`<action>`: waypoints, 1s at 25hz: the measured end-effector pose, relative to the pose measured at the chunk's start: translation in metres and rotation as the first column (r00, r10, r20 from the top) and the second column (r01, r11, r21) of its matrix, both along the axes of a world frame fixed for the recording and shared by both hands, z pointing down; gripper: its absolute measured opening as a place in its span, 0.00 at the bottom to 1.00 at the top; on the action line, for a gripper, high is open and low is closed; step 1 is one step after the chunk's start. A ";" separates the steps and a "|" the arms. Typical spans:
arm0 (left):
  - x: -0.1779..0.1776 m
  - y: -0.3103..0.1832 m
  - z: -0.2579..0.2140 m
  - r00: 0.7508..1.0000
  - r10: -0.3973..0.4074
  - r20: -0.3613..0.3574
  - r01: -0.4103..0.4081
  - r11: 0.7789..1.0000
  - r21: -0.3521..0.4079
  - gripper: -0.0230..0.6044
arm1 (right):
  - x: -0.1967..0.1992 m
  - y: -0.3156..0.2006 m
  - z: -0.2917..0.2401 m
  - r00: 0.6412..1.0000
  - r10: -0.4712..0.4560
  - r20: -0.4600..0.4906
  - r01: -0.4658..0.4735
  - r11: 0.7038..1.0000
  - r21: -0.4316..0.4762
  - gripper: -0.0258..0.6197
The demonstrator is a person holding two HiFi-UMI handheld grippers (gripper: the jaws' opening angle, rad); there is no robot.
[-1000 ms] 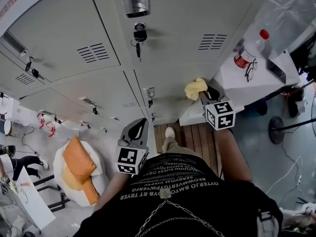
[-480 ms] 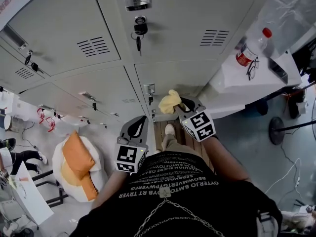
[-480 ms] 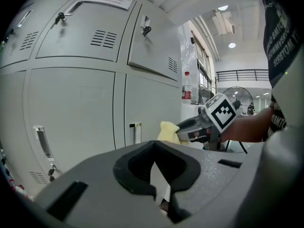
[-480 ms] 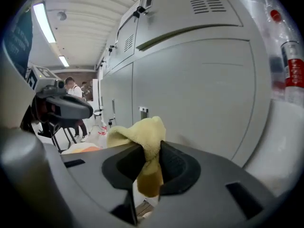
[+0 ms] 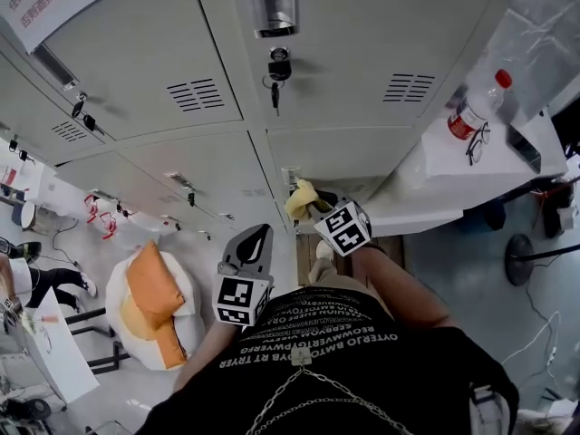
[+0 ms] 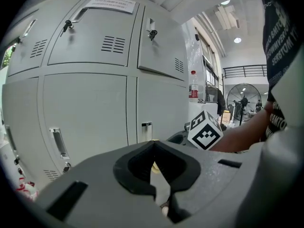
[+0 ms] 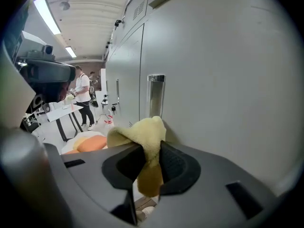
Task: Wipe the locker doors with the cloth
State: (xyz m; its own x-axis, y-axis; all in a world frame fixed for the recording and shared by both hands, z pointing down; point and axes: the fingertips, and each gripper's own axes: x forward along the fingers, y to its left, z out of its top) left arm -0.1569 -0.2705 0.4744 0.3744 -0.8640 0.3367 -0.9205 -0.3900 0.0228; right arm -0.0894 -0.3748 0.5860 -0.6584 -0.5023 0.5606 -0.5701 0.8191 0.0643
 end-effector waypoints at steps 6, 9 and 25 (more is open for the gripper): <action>-0.005 -0.004 -0.002 1.000 -0.009 0.014 0.008 1.000 0.003 0.05 | -0.002 -0.022 0.007 0.998 0.054 -0.018 -0.053 0.998 0.037 0.16; -0.004 -0.005 -0.003 1.000 0.000 0.017 0.000 1.000 0.002 0.05 | 0.006 -0.027 0.009 0.997 0.075 -0.035 -0.074 0.996 0.040 0.16; 0.002 0.004 -0.007 1.000 0.020 0.002 -0.020 1.000 0.016 0.05 | 0.095 -0.045 0.027 0.966 0.241 -0.093 -0.238 0.970 0.042 0.17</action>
State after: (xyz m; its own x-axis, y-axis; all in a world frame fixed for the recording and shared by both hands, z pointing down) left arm -0.1546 -0.2664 0.4678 0.3911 -0.8617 0.3233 -0.9126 -0.4086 0.0151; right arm 0.0060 -0.4198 0.6133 -0.4598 -0.6563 0.5982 -0.7394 0.6560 0.1514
